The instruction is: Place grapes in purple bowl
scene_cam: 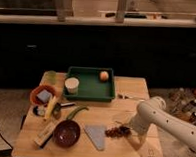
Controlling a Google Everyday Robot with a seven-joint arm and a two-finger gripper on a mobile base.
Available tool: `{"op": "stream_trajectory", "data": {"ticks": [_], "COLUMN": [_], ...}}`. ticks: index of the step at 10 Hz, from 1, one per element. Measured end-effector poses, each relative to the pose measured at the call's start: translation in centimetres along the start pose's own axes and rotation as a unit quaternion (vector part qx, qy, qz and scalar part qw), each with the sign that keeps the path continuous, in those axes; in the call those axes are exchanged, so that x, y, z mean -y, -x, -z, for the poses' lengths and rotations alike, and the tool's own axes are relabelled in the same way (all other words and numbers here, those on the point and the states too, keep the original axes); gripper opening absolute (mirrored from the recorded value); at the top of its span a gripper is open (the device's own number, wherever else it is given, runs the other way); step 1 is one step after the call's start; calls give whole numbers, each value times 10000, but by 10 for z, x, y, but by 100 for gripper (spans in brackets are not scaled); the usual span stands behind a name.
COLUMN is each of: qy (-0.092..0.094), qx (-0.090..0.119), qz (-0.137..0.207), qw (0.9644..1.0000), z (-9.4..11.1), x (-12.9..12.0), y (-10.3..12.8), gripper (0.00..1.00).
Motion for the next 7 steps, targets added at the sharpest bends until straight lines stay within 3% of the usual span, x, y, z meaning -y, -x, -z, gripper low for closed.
{"op": "stream_trajectory", "data": {"ticks": [7], "qy": [20], "qx": [36], "qz": [157], "qw": [9999], "z": [2], "x": [-4], "y": [3], "gripper": [80]}}
